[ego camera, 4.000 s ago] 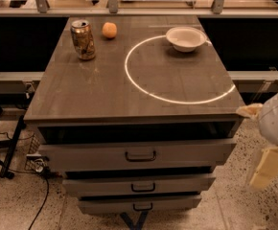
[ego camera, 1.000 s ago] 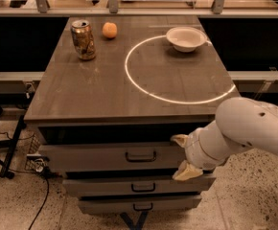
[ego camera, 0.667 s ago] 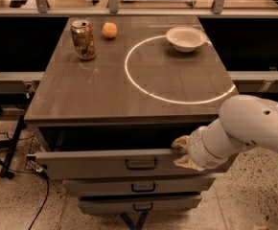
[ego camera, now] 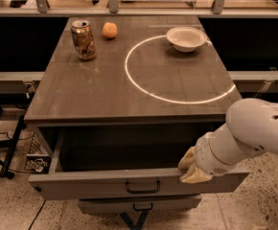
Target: Open top drawer
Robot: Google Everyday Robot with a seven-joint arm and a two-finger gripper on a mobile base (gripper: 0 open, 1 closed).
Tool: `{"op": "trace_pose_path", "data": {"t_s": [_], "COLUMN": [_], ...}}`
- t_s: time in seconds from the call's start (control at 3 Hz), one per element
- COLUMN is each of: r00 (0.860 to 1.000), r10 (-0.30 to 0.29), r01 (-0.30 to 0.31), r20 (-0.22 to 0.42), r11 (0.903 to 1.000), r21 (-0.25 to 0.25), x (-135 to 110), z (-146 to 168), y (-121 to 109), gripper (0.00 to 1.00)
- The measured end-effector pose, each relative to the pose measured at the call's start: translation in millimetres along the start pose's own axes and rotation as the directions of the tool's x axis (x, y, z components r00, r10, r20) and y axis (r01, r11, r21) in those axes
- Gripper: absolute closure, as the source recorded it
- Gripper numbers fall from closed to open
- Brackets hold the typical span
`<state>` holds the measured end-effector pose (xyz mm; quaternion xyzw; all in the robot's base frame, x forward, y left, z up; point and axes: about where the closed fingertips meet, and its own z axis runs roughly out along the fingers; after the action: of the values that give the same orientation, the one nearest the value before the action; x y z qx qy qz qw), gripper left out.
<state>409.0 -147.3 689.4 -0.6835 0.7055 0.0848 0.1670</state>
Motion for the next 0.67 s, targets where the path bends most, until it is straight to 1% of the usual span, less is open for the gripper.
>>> {"op": "trace_pose_path", "data": {"t_s": [0.67], "r00": [1.000], "r10": [0.002], "r01": [-0.002], "r20": [-0.012], "r11": [1.0000], "r21": [-0.006], "x": [1.5], "z": [-1.8], "y": [1.9], "gripper": [0.15]}}
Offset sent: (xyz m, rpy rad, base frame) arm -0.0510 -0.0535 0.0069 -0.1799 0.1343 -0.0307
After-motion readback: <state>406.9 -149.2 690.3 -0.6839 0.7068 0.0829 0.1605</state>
